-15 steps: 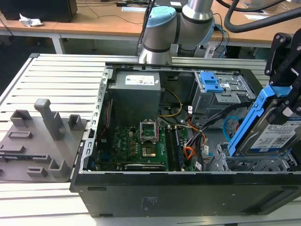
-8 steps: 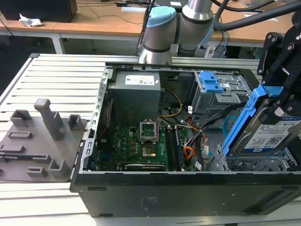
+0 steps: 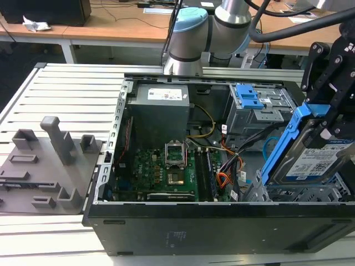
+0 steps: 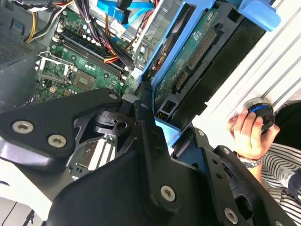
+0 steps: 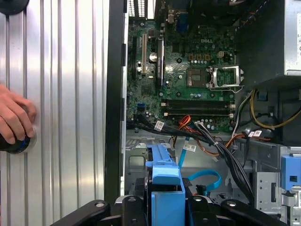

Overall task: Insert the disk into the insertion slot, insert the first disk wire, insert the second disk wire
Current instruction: 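Insert the disk into the insertion slot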

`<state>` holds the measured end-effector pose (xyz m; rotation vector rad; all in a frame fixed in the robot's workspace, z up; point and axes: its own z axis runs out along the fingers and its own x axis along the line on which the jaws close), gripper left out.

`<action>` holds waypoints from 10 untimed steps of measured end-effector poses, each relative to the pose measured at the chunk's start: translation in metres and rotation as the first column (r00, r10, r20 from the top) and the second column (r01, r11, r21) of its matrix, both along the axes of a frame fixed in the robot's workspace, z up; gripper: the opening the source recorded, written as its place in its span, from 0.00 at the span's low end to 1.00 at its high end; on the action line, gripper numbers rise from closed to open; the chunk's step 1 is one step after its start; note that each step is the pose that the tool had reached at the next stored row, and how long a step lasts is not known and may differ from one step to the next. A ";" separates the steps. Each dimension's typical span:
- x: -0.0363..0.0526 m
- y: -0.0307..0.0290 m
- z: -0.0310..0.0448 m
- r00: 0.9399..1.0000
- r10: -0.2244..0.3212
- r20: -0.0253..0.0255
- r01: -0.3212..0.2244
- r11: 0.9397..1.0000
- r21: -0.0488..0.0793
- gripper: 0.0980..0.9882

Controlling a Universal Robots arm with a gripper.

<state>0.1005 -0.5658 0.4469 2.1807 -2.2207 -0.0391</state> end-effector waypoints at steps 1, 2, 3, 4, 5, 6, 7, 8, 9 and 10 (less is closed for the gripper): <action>0.0000 0.0009 -0.0001 1.000 0.000 0.000 0.000 1.000 0.001 0.30; 0.0001 0.0022 -0.0003 1.000 0.000 0.000 0.000 1.000 0.001 0.30; 0.0004 0.0041 -0.0003 1.000 0.000 0.000 0.000 1.000 0.001 0.30; 0.0014 0.0072 -0.0005 1.000 0.000 0.000 0.000 1.000 0.001 0.30; 0.0022 0.0092 -0.0007 1.000 0.000 0.000 0.000 1.000 0.001 0.30; 0.0030 0.0107 -0.0009 1.000 0.000 0.000 0.000 1.000 0.002 0.30; 0.0038 0.0115 -0.0010 1.000 0.000 0.000 0.000 1.000 0.001 0.30; 0.0045 0.0119 -0.0014 1.000 0.000 0.000 0.000 1.000 0.002 0.30; 0.0051 0.0122 -0.0019 1.000 0.000 -0.001 0.000 1.000 0.002 0.30; 0.0055 0.0124 -0.0025 1.000 0.000 -0.001 0.000 1.000 0.002 0.30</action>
